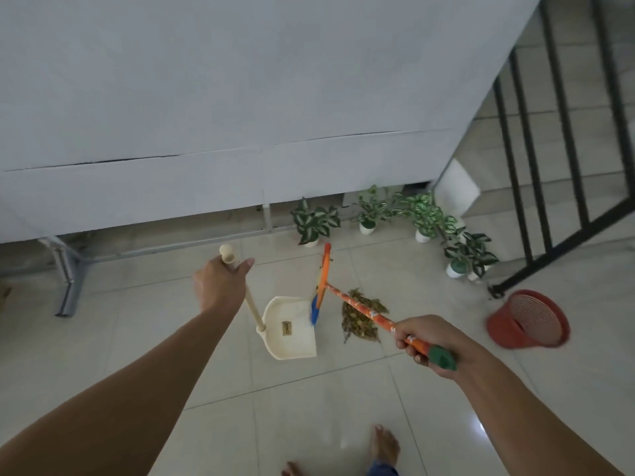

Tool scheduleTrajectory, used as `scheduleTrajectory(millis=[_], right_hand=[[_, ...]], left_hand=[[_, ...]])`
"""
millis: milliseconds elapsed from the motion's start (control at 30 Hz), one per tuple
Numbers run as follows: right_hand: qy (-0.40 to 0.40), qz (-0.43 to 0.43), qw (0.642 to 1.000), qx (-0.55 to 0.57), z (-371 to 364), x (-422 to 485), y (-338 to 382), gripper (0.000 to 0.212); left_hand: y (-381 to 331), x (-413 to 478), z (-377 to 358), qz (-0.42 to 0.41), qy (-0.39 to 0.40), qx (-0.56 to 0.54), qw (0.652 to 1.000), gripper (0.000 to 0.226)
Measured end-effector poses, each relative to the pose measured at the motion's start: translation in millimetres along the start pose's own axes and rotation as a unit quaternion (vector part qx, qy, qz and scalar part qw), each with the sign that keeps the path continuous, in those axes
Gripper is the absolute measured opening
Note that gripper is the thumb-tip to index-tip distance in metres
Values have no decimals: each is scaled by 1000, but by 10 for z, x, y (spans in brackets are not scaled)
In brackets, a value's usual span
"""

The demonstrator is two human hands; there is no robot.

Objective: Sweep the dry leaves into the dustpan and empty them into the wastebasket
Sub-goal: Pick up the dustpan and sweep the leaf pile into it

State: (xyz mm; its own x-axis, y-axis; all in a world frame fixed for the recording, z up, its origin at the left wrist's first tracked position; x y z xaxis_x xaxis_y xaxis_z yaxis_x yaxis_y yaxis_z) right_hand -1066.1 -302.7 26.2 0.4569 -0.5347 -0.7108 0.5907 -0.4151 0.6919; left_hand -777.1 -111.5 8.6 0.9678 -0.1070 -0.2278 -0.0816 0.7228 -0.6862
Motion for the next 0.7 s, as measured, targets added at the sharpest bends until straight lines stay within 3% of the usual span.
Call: scheduleTrajectory(millis=[100, 467, 700], right_hand=[[-8, -17, 999, 43, 340, 55, -173, 14], [5, -74, 968, 240, 1076, 857, -559, 19], [-22, -103, 959, 262, 1471, 1034, -717, 14]], left_hand=[[-34, -171, -257, 0, 3, 18, 1000, 41], [-296, -580, -1114, 63, -19, 48, 997, 41], [-405, -777, -1613, 105, -27, 66, 992, 37]])
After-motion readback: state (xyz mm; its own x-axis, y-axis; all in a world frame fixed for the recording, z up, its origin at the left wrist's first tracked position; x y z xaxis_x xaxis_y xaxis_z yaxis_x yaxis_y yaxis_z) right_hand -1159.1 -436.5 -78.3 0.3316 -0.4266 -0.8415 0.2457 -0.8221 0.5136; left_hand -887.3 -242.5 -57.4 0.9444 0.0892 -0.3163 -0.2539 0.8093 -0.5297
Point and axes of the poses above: each hand's wrist, its own x-axis towards the middle knuckle, its own z-axis out of the back of the hand, y = z × x, the point moved 1 cm from there along x, towards the middle knuckle, and after that the axes turned 9 degrees about z, right-handed, at the moved point
